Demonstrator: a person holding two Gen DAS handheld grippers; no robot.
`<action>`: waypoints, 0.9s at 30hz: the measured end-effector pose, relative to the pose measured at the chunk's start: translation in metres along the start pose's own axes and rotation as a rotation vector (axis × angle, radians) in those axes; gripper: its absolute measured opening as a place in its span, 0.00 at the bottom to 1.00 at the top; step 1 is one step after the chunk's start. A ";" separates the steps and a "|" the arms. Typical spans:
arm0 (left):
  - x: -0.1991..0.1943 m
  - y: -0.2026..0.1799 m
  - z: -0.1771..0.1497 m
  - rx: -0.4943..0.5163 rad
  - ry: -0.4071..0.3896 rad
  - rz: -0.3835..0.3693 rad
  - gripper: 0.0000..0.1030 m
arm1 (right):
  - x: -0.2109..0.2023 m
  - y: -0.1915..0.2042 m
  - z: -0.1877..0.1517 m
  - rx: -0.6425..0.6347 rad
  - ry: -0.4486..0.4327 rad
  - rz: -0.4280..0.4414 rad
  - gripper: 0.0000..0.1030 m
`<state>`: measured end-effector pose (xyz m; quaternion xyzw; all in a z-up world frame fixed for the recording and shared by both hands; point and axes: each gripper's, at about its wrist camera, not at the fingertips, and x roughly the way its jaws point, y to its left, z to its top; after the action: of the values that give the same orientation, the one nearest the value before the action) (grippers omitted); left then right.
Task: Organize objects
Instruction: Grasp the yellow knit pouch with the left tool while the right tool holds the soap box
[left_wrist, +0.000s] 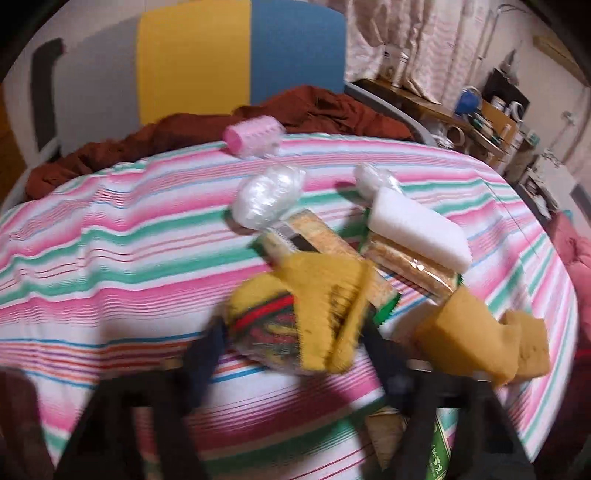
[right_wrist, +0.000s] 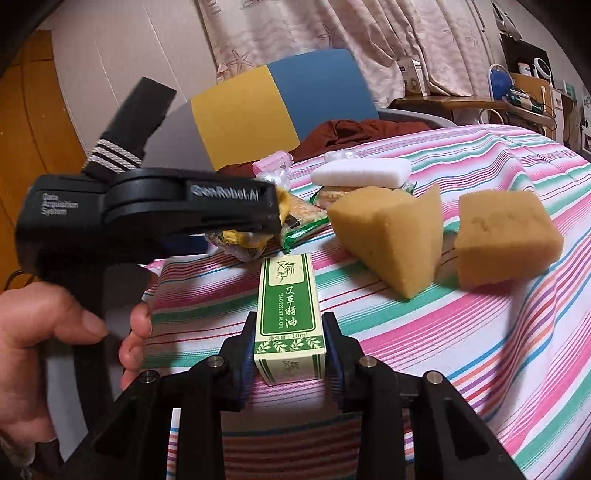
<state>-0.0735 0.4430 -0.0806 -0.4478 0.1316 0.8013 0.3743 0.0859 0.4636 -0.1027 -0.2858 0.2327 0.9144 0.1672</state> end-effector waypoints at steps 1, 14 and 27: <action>0.000 -0.001 0.000 0.011 -0.006 0.005 0.56 | 0.000 0.000 0.000 -0.001 0.000 -0.002 0.31; -0.058 0.034 -0.031 -0.049 -0.120 -0.008 0.46 | 0.005 0.000 0.000 -0.015 0.003 -0.017 0.32; -0.152 0.124 -0.090 -0.257 -0.222 -0.022 0.46 | 0.005 0.005 -0.001 -0.039 0.012 -0.042 0.32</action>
<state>-0.0577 0.2358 -0.0229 -0.4021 -0.0190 0.8519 0.3351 0.0801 0.4595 -0.1054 -0.2993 0.2098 0.9134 0.1794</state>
